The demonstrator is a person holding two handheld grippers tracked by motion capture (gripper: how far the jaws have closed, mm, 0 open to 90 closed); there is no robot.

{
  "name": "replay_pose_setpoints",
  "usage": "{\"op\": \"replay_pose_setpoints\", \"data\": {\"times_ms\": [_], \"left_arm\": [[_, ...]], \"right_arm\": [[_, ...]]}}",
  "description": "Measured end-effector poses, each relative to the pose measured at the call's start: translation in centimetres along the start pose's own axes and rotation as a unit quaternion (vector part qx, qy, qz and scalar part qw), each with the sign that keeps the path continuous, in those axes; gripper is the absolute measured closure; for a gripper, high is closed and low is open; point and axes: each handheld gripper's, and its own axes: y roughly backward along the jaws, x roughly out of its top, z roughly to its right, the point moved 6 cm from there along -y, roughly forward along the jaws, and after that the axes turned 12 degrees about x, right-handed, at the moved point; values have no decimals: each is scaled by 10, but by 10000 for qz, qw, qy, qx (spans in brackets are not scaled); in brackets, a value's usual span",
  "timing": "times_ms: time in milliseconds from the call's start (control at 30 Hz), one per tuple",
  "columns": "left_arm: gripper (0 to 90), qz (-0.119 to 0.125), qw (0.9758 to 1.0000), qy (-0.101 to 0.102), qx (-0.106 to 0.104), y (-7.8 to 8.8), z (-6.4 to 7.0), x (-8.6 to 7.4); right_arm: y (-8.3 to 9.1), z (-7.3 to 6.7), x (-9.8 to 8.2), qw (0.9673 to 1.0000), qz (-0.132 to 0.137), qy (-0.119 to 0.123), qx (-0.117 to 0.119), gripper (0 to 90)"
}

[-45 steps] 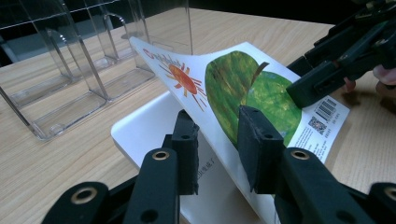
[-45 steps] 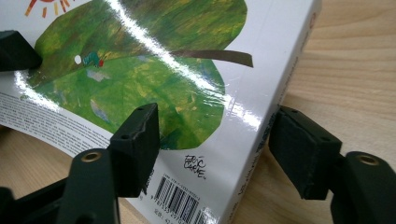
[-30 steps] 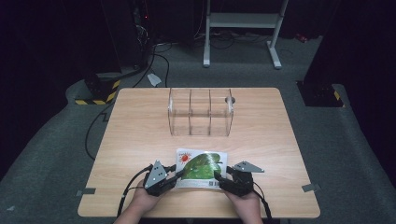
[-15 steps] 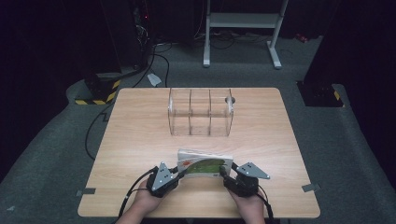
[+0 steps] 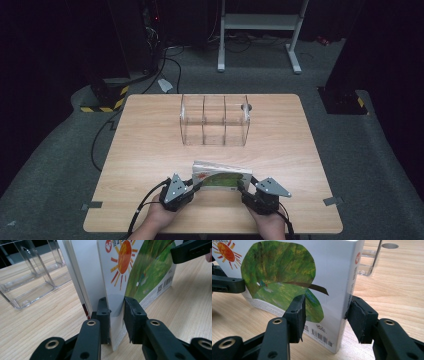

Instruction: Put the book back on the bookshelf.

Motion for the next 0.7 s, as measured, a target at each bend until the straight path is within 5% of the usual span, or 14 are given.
{"op": "replay_pose_setpoints", "data": {"times_ms": [700], "left_arm": [[718, -51, 9999, -136, 51, -2, 3, -3]], "right_arm": [[7, 0, -3, 9998, 76, 116, 137, 479]]}}
